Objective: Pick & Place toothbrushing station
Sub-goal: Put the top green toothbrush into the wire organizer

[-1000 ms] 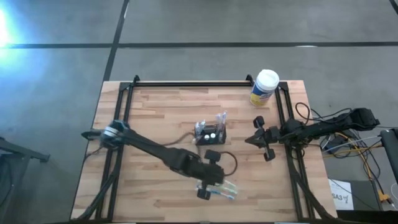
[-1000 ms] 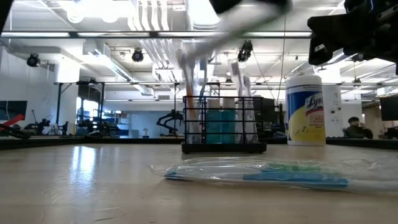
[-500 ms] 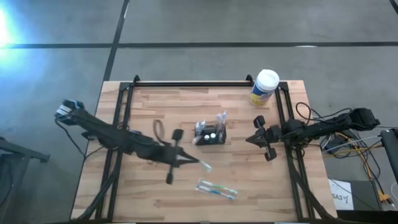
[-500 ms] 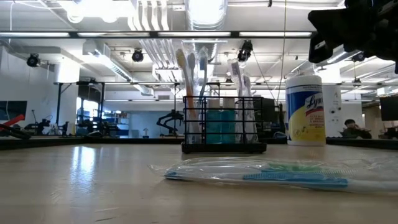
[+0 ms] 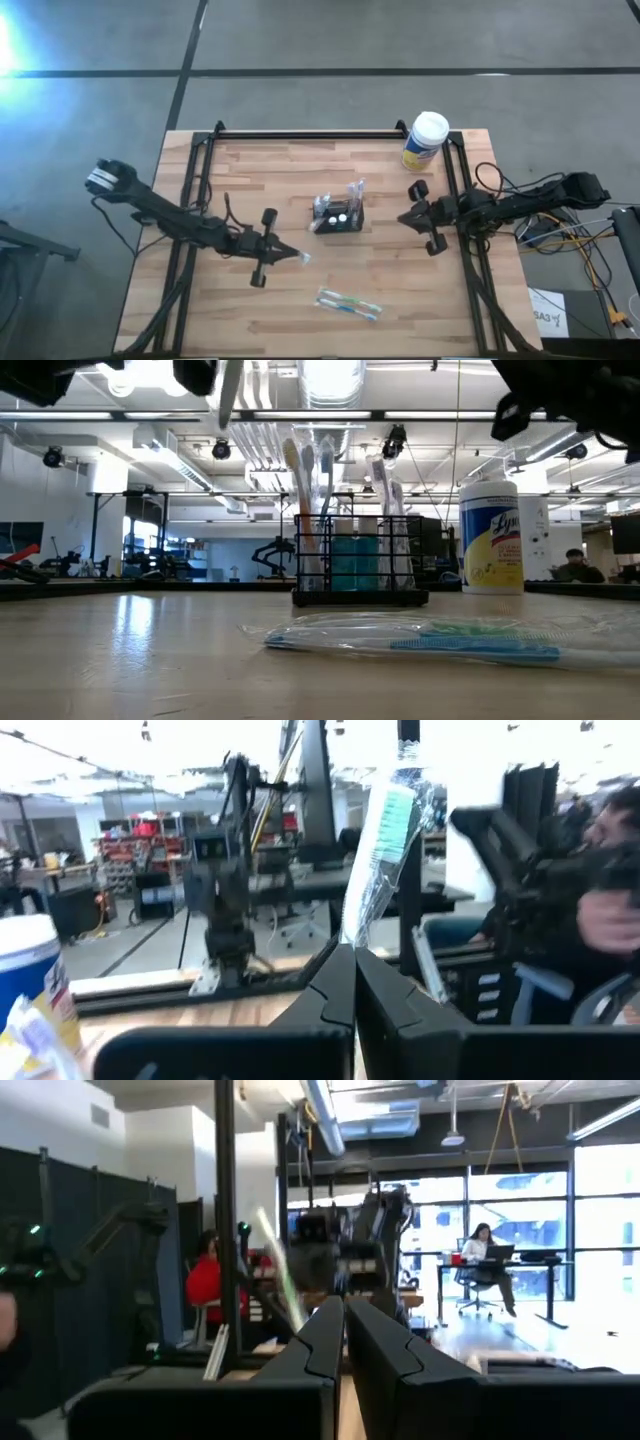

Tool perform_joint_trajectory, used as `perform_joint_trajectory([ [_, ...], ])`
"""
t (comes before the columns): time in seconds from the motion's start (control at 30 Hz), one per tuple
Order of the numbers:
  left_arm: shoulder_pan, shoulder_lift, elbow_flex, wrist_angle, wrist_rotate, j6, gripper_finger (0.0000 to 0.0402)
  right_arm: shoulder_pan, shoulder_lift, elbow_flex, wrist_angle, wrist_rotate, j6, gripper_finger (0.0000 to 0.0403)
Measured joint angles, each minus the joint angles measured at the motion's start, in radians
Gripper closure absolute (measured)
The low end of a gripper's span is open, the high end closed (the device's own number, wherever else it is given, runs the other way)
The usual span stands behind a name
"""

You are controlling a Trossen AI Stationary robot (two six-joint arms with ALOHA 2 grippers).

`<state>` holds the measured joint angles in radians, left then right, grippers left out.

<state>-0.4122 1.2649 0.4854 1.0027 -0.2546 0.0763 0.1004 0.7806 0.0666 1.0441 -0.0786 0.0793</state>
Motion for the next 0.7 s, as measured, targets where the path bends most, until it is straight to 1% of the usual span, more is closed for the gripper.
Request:
perform_joint_trajectory([
  [0.07, 0.010, 0.027, 0.003, -0.005, 0.000, 0.001, 0.0401, 0.000, 0.033, 0.057, -0.044, 0.003, -0.011, 0.0376],
  [0.13, 0.022, 0.056, 0.021, -0.003, 0.000, 0.005, 0.0401, 0.000, 0.071, 0.127, -0.134, 0.003, -0.037, 0.0358],
  [0.27, 0.063, 0.094, 0.068, -0.001, 0.000, -0.002, 0.0401, 0.000, 0.175, 0.288, -0.265, 0.001, -0.110, 0.0312],
  [0.33, 0.094, 0.100, 0.091, -0.009, 0.006, -0.024, 0.0401, 0.000, 0.237, 0.359, -0.269, -0.024, -0.141, 0.0288],
  [0.5, 0.167, 0.084, 0.139, -0.057, 0.138, -0.081, 0.0401, 0.000, 0.377, 0.520, -0.292, -0.090, -0.190, 0.0233],
  [0.6, 0.186, 0.076, 0.164, -0.064, 0.166, -0.086, 0.0401, 0.000, 0.452, 0.599, -0.339, -0.105, -0.199, 0.0209],
  [0.7, 0.195, 0.069, 0.190, -0.101, 0.166, -0.068, 0.0401, 0.000, 0.525, 0.671, -0.360, -0.104, -0.182, 0.0194],
])
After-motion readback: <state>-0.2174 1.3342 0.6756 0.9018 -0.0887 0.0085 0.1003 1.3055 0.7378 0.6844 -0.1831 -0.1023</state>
